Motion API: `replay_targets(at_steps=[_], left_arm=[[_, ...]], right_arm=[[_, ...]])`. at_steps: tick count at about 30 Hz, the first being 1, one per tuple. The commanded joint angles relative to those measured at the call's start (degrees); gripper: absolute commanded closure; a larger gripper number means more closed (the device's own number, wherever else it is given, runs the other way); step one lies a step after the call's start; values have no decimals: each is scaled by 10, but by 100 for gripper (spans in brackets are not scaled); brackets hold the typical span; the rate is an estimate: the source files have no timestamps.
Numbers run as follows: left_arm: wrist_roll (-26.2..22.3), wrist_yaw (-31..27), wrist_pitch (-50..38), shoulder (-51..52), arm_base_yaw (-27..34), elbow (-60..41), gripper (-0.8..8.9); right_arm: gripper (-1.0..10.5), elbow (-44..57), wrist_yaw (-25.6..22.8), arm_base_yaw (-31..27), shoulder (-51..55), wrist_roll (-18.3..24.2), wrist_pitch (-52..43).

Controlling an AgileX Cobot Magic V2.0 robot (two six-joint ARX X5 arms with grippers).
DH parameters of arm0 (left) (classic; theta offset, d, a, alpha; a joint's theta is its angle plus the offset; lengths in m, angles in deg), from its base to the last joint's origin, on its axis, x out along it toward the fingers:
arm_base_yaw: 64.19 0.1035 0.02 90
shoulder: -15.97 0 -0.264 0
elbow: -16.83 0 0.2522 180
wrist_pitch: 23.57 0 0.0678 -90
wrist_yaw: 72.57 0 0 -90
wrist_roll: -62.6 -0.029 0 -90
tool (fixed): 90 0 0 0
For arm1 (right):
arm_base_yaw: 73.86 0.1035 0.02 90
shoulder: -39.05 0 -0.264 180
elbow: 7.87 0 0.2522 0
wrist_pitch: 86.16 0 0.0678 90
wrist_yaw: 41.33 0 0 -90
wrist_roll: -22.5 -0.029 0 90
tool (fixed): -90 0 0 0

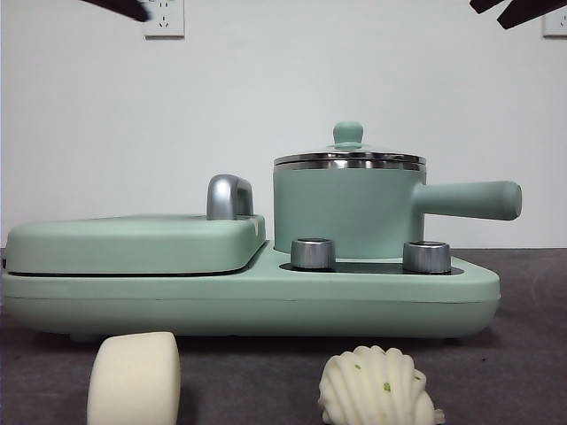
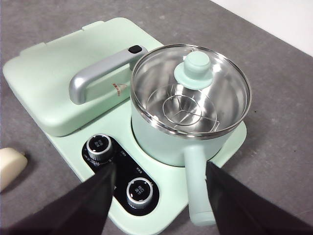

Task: Put the buns in a small steamer

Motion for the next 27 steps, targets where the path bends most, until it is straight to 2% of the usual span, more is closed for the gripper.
replay_targets(at_steps=[1, 4, 11, 16, 27], left_arm=[[40, 1, -59, -45, -22, 12, 511], [78, 1, -136, -99, -40, 12, 511], [116, -9, -346, -226, -72, 12, 544], [125, -24, -461, -295, -79, 17, 543], [129, -25, -473, -416, -80, 99, 536]], right_arm=[[653, -9, 0, 3, -3, -44, -7], [653, -9, 0, 3, -3, -65, -9], [653, -9, 0, 2, -3, -72, -12], [653, -9, 0, 2, -3, -72, -12], [653, -9, 0, 2, -3, -72, -12]])
